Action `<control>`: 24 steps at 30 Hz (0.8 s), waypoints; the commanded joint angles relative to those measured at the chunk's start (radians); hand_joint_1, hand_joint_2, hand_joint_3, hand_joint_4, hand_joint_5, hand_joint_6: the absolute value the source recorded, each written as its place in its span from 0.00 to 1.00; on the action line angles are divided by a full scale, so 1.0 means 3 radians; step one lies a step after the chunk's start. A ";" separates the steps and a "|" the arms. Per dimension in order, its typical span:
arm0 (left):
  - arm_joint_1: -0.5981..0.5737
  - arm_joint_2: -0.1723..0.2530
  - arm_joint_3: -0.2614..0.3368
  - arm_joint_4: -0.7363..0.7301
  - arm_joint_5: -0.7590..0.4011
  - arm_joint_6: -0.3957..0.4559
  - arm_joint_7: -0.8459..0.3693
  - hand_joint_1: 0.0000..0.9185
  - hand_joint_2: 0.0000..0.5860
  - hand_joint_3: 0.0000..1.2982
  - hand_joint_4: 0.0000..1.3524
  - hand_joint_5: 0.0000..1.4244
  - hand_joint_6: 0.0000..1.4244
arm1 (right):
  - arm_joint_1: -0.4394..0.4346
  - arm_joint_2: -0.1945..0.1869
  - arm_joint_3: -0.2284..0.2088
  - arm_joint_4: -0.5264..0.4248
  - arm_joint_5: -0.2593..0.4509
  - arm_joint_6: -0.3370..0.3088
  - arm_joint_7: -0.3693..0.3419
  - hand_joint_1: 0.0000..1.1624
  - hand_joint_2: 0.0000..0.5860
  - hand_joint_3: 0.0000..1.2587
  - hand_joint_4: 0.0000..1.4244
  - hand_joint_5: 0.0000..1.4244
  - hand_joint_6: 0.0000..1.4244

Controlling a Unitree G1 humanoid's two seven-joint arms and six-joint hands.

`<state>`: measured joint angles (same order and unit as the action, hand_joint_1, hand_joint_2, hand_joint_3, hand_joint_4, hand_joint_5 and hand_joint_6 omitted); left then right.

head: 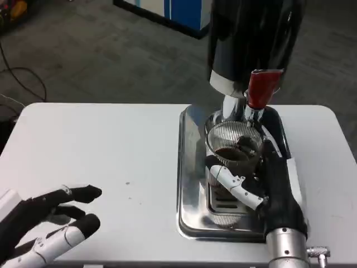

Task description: Grasp the cup under the faucet to collect the drink, then remove the cup.

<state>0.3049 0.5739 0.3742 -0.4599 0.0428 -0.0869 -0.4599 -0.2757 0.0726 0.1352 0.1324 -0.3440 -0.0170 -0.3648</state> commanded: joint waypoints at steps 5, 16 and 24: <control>-0.0020 0.0041 0.0012 0.0038 -0.0032 -0.0004 -0.0029 0.04 0.19 0.24 0.18 0.23 0.23 | 0.0012 0.0051 0.0030 0.0130 -0.0101 -0.0109 -0.0218 0.64 0.33 0.21 0.28 0.36 0.22; -0.0107 0.0055 -0.0050 0.0100 -0.0010 -0.0057 -0.0041 0.02 0.19 0.23 0.18 0.23 0.23 | 0.0093 0.0051 0.0022 0.0108 -0.0181 -0.0253 -0.0503 0.68 0.35 0.47 0.55 0.66 0.56; -0.0408 0.0080 -0.0186 0.0142 0.0005 -0.0028 -0.0016 0.02 0.19 0.23 0.18 0.23 0.23 | 0.0194 -0.0007 -0.0043 -0.0070 -0.0155 -0.0362 -0.0541 0.72 0.30 0.64 0.72 0.92 0.85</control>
<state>0.2158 0.5826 0.3343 -0.4271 0.0449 -0.0907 -0.4612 -0.2362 0.0674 0.1361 0.1481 -0.3965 -0.0883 -0.5198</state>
